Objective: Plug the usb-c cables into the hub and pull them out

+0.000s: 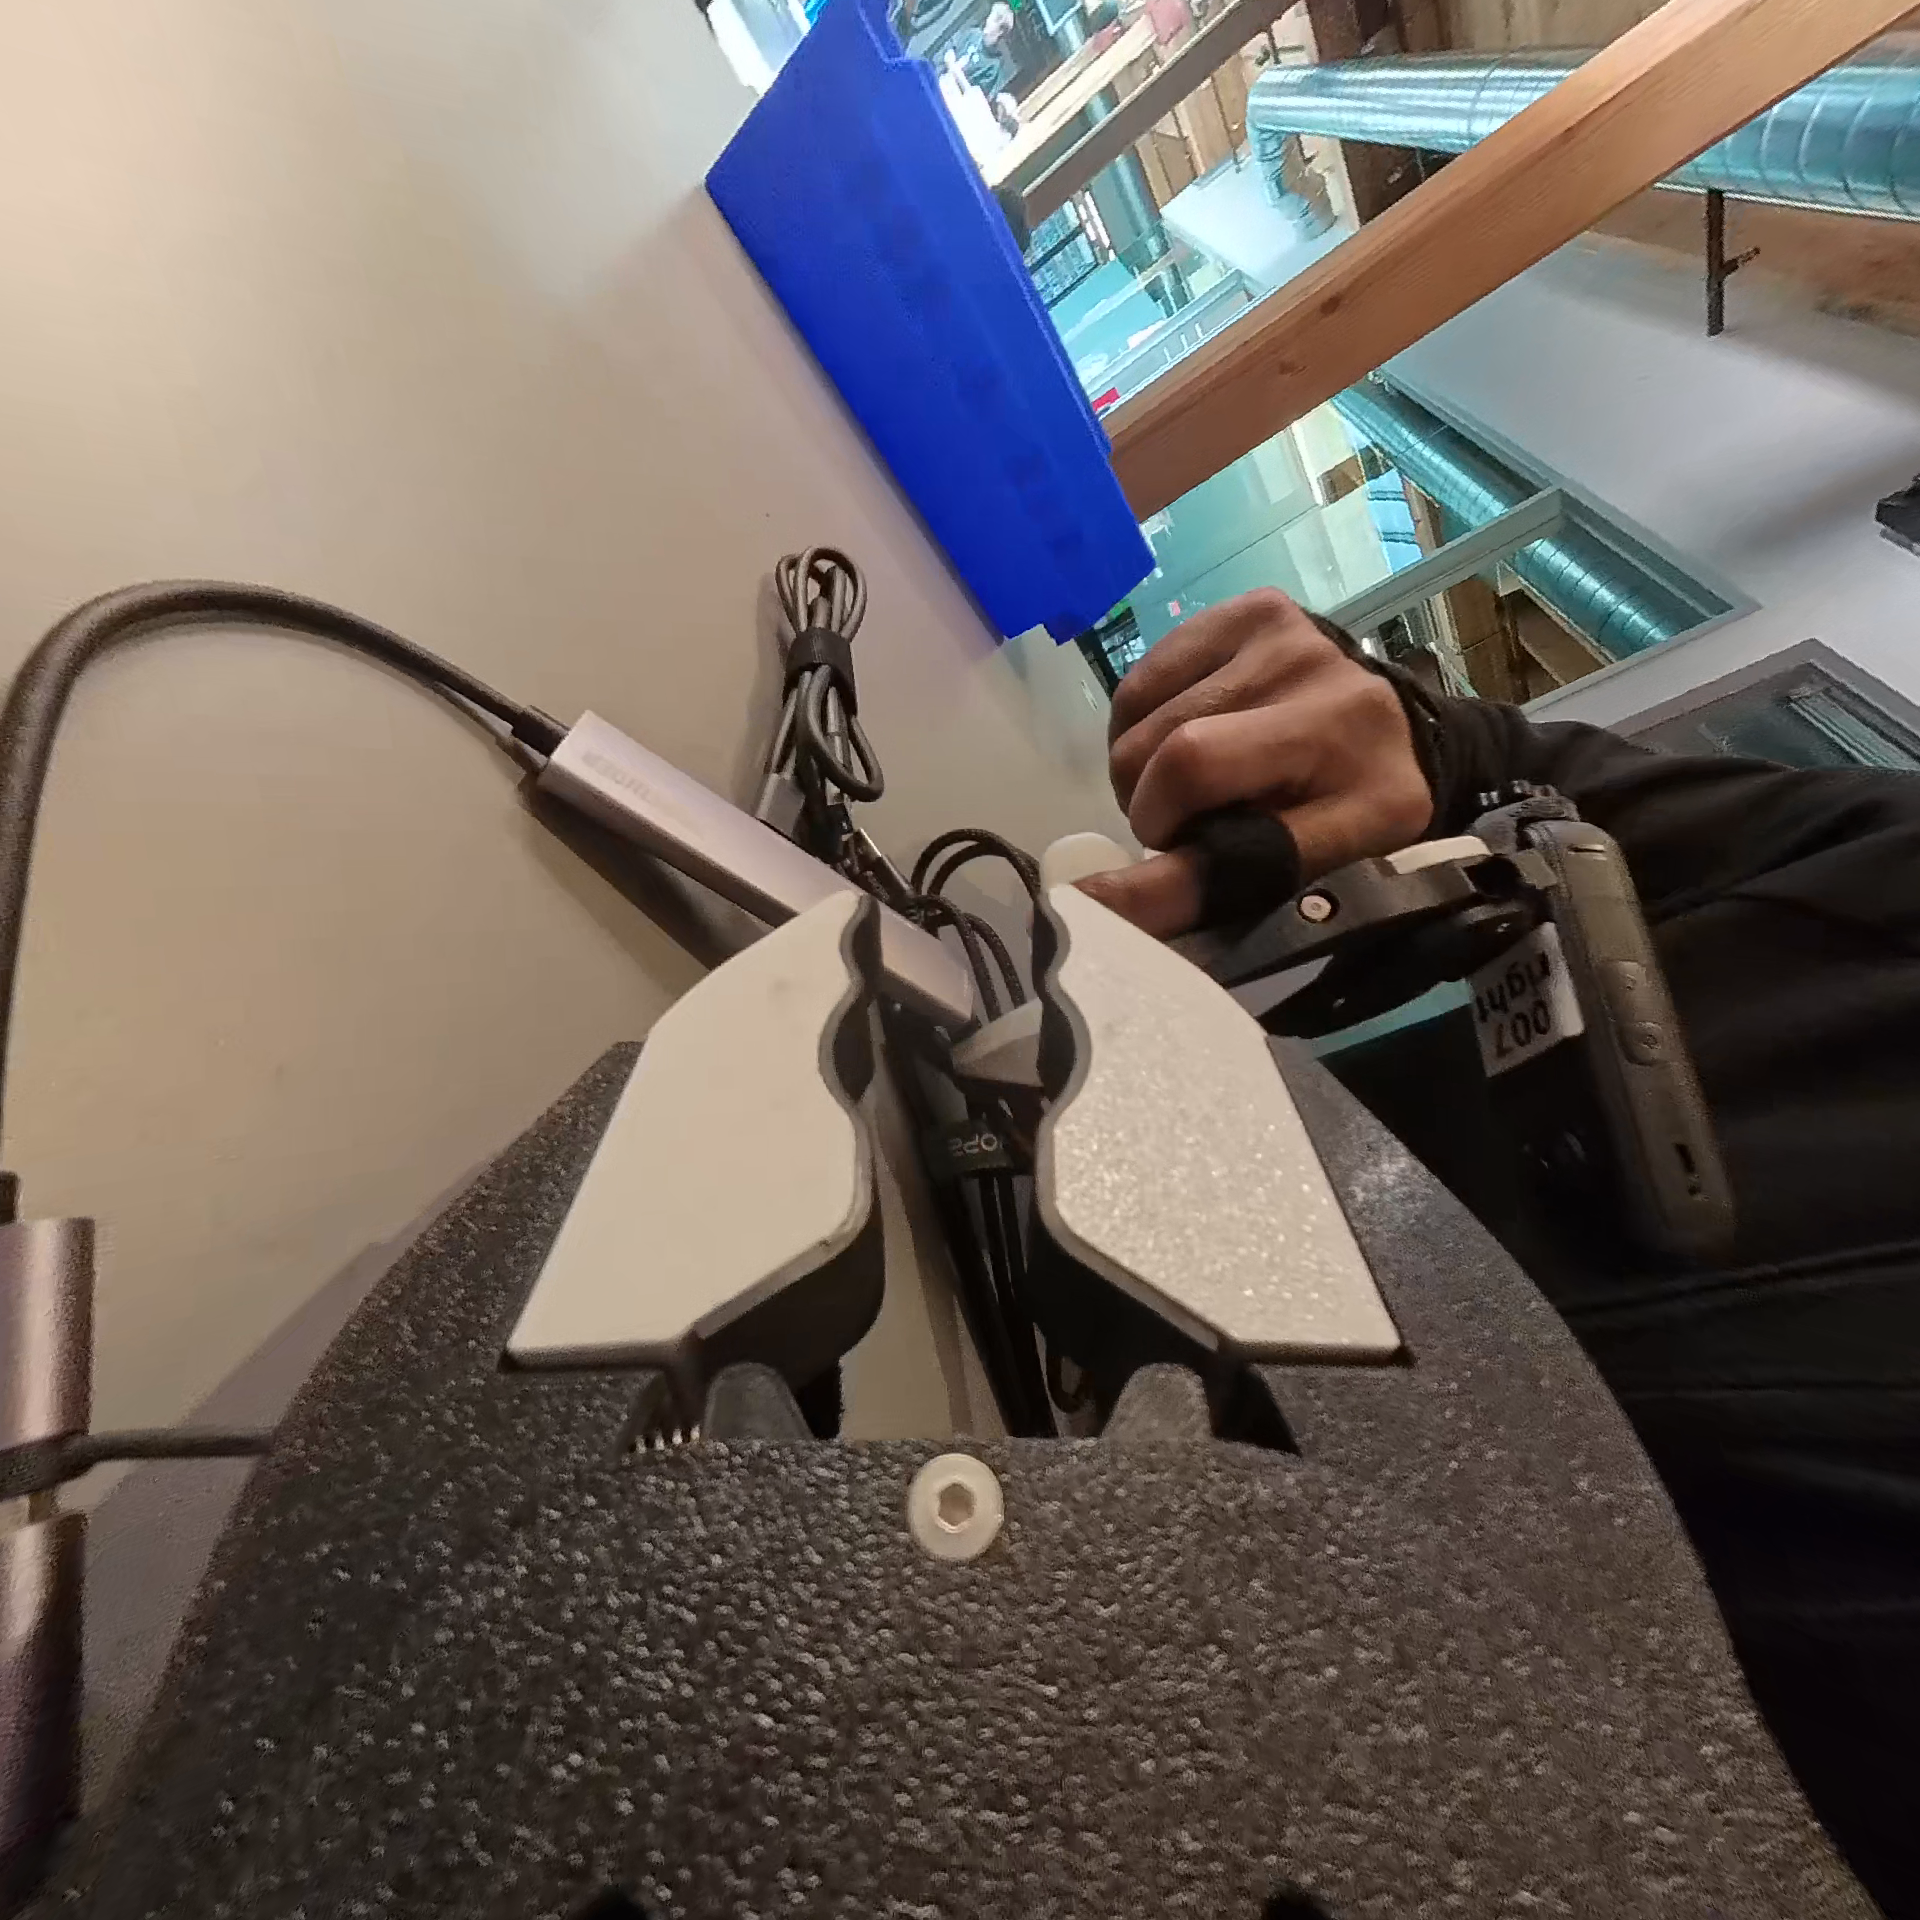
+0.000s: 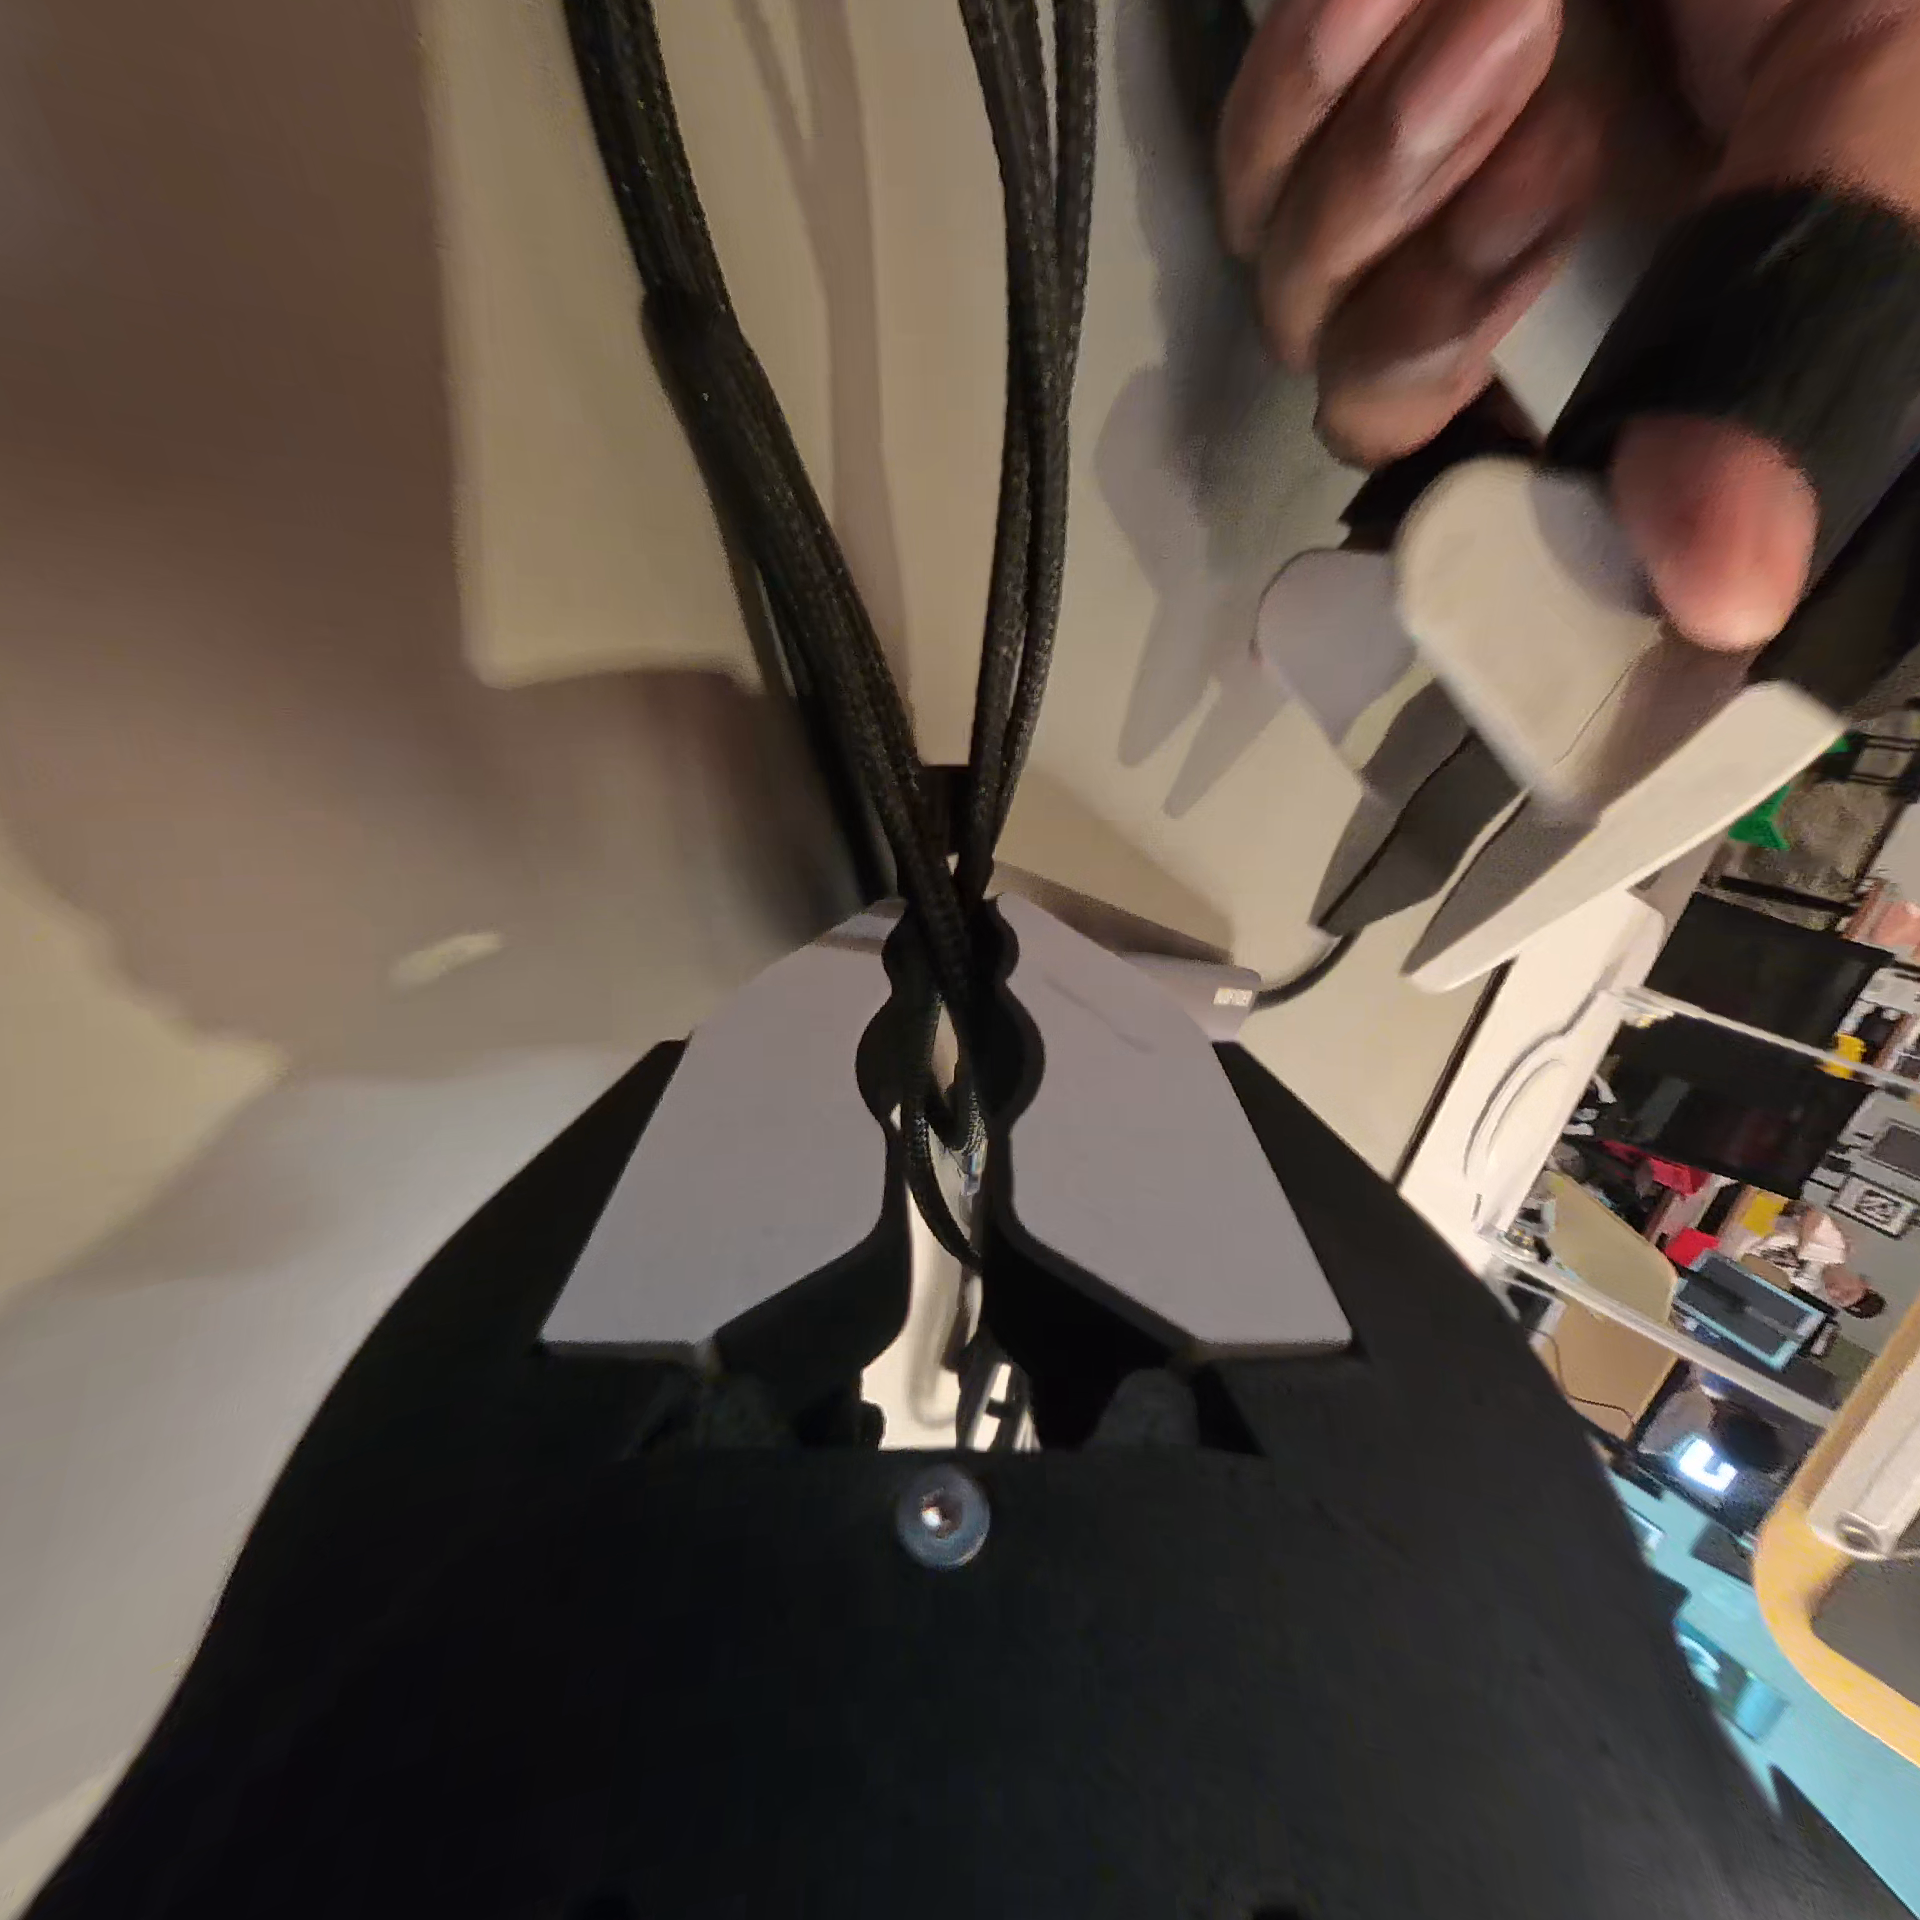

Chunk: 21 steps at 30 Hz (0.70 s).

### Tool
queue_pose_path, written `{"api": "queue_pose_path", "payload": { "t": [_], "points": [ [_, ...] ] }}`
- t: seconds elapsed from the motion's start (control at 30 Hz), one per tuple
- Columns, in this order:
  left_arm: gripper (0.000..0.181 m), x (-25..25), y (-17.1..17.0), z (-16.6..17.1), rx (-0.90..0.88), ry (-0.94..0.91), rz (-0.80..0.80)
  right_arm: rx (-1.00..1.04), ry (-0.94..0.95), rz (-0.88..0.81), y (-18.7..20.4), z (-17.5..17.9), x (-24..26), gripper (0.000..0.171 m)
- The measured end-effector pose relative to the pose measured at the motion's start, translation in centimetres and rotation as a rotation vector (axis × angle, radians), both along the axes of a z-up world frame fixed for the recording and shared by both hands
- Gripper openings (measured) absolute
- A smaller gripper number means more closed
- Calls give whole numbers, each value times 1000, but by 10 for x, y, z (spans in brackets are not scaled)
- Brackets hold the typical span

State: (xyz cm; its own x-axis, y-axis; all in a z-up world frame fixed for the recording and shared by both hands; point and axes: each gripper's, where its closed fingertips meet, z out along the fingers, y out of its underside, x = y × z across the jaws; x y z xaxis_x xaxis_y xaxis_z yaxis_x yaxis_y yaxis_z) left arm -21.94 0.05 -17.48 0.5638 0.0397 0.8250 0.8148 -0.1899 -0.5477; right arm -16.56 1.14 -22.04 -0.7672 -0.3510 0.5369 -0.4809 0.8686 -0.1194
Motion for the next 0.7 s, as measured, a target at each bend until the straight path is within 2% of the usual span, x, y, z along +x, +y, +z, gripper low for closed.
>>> {"api": "queue_pose_path", "payload": {
  "t": [0.13, 0.43, 0.6, 0.7],
  "points": [
    [27, -6, -10, 8, 42, 17, 32, -14, 25, 3, 6, 1, 0, 10],
    [27, -7, -11, 0, 15, 12, 32, -54, 57, -3, 11, 4, 6, 17],
    [27, -6, -9, -3, -1, 13, 22, -124, 54, -53, 9, 9, 5, 31],
    [27, -7, -9, -4, -5, 8, 25, -171, 14, -99, 12, 15, 6, 46]
  ]
}}
